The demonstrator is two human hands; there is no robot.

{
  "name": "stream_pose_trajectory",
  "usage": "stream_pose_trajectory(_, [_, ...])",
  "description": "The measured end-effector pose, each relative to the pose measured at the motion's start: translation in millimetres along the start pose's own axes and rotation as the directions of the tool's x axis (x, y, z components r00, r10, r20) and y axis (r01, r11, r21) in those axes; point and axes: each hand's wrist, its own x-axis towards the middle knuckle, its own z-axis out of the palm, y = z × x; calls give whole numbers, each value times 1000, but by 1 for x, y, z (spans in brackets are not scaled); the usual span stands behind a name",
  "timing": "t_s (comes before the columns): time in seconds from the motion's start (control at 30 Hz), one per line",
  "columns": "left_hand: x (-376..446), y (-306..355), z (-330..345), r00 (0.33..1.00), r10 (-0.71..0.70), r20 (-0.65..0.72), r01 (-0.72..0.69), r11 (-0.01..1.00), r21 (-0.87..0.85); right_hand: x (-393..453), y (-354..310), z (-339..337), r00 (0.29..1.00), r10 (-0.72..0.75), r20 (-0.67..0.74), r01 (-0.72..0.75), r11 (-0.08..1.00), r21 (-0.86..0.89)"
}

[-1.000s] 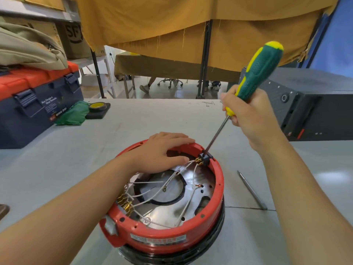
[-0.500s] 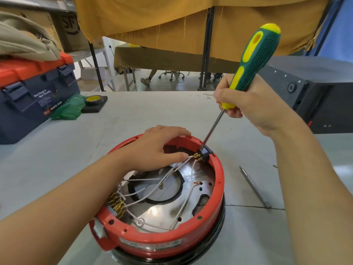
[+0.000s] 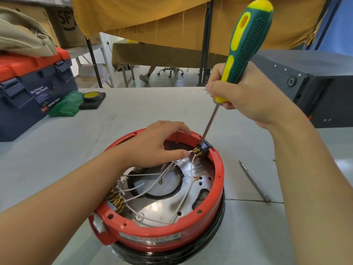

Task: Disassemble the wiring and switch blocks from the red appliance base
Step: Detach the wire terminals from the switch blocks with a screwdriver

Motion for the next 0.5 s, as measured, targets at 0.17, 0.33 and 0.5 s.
stream_pose_trajectory(0.17, [-1,1,0,1000,19,-20,-19,1000,1,0,-5,5,1000,-4,13,5,998,-58])
stream_pose_trajectory(0.33, [-1,3,0,996,73,-45,-71,996,46,-1,-10,8,999,-33,-5,32,993,-116])
stream_pose_trajectory(0.5, [-1,4,-1,997,80,-21,-79,996,28,-1,-14,13,1000,-25,6,26,984,-176])
